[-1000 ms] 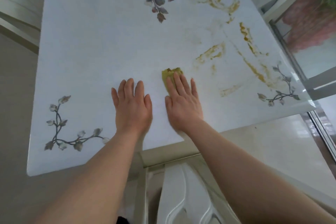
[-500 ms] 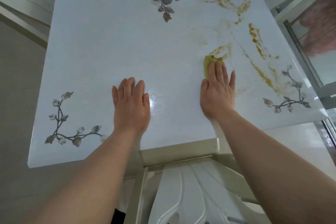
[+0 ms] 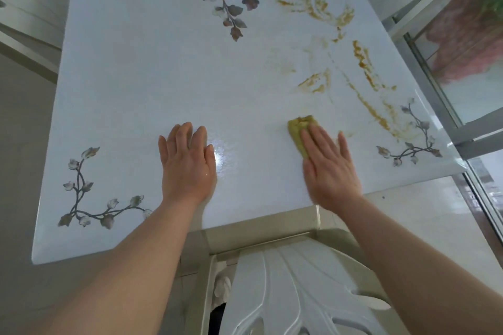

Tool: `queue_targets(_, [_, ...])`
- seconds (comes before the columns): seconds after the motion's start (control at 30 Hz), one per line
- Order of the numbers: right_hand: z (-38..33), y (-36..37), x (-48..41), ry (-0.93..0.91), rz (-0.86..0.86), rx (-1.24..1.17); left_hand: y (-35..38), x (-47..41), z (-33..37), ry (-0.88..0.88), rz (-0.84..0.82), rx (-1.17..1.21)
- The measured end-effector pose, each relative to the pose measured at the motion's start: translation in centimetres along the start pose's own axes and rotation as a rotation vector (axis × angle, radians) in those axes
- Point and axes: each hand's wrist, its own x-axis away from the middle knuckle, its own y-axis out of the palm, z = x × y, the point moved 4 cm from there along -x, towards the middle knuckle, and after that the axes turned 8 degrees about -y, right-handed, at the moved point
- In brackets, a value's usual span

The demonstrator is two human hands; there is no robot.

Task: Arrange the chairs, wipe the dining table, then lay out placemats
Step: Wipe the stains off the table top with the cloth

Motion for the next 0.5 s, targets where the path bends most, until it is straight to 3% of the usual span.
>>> queue_targets(0.13, [1.9, 0.0, 0.1, 0.229, 0.012, 0.008, 0.1, 0.0, 0.0, 0.007, -0.005, -0.014])
queue_targets(0.2, [0.3, 0.1, -0.1, 0.26, 0.009, -0.028, 0.1, 0.0, 0.2, 0.015, -0.009, -0.018])
queue_targets(0.37, [-6.1, 0.9, 0.6, -0.041, -0.015, -0.099, 0.2, -0.1, 0.4, 0.003, -0.035, -0.08])
queue_targets(0.5, [-4.7, 0.8, 0.5, -0.214, -0.055, -0.08, 0.1, -0.2, 2.6, -0.017, -0.051, -0.094])
